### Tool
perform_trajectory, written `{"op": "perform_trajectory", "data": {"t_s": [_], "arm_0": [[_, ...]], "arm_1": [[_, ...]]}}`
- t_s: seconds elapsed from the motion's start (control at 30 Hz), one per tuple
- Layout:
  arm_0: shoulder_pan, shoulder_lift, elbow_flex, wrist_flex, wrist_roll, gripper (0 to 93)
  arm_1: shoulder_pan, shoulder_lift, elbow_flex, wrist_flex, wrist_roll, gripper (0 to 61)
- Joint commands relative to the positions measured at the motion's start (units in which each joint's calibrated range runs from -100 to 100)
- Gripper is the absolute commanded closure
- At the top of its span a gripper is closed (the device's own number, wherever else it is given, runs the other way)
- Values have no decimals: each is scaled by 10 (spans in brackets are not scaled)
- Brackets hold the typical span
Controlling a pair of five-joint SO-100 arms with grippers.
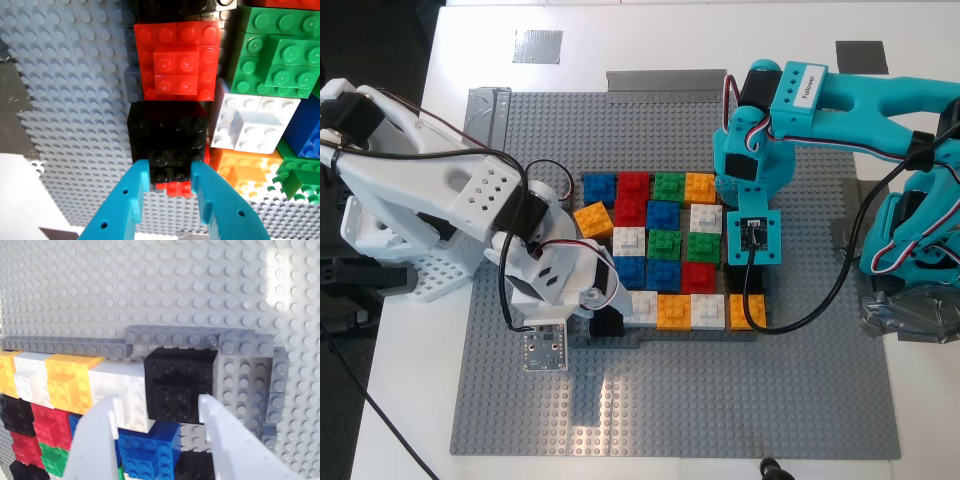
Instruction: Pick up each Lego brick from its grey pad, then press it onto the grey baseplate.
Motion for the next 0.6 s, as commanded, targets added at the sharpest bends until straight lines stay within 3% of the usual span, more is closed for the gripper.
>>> {"op": "perform_trajectory", "data": {"t_s": [0.0, 0.57], "arm_0": [[-9, 0, -7, -6, -3, 927], [-14, 1, -39, -3, -2, 927]], "arm_1": [[3, -26, -38, 15, 1, 407], [-76, -127, -203, 230, 0, 350]]}}
